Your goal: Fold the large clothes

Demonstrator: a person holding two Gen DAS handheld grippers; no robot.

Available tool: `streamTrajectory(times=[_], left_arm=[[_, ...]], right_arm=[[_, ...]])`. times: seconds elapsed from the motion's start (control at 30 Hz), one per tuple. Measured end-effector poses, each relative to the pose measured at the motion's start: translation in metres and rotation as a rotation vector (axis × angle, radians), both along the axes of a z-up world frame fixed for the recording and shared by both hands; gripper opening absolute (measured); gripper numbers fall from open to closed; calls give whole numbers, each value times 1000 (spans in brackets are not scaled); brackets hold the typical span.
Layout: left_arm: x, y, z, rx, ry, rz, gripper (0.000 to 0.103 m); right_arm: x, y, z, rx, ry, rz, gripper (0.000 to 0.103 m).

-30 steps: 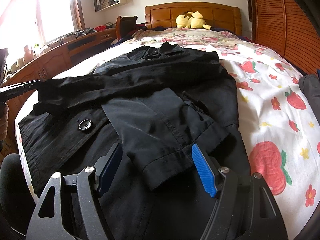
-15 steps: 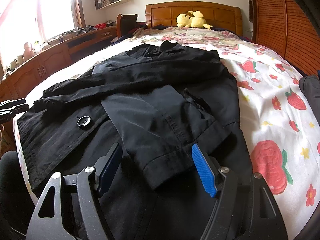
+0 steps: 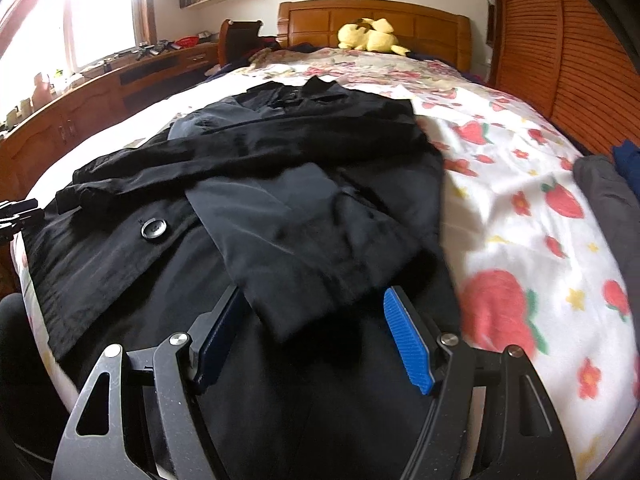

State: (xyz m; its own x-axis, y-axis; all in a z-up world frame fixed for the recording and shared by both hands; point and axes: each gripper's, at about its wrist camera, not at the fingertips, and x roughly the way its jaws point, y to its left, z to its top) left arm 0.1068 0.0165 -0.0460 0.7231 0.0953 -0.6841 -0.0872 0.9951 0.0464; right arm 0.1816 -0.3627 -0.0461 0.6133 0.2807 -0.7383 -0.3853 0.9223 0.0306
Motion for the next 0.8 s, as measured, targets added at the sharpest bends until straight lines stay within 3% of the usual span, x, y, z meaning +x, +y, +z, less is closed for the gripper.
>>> streamTrajectory(times=[0.17,0.33,0.47,0.8], left_arm=[[-4,7,-7,16,23,-5,59],[-11,17,-11,-16,24,-11,59],[-15,22,-14,-40,18,-4,63],[-24,27,-12,-59,28,6,70]], right_arm=[[-25,-33,2,-48,32,-66,73],[-38,-53,2,-48,84,-103,73],[-46,-49,7,-24,112,-70,66],[-60,-35,16,11,142,-16,65]])
